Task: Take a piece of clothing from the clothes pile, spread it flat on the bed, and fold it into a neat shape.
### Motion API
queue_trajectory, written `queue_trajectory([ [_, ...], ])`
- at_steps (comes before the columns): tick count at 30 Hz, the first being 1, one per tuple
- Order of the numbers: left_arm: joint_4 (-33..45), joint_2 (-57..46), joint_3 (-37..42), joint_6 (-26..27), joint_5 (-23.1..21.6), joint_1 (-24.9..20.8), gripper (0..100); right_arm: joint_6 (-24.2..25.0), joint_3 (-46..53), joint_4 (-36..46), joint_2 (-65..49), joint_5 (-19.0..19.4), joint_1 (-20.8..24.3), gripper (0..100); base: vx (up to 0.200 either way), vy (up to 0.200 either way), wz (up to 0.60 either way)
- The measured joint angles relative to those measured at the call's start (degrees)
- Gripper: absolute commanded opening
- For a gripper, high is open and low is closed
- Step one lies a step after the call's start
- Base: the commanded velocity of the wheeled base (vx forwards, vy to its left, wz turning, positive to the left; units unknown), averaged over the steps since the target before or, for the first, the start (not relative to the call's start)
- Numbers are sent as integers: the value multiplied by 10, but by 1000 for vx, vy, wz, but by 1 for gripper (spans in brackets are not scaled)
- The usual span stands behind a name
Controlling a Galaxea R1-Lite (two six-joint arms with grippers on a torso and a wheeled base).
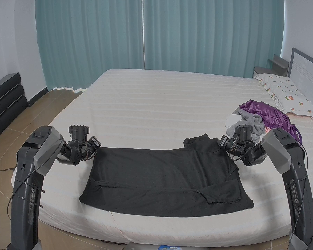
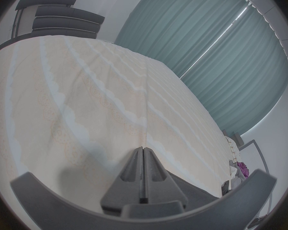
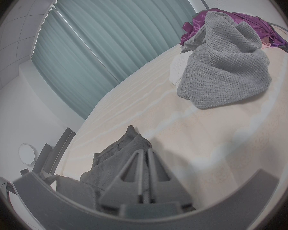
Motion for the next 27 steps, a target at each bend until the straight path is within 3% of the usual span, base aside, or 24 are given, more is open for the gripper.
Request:
queue_trajectory([
  [27,1,-33,15,-30,5,2,0,48,122,-15,-100,7,-17,0,0,0,0],
])
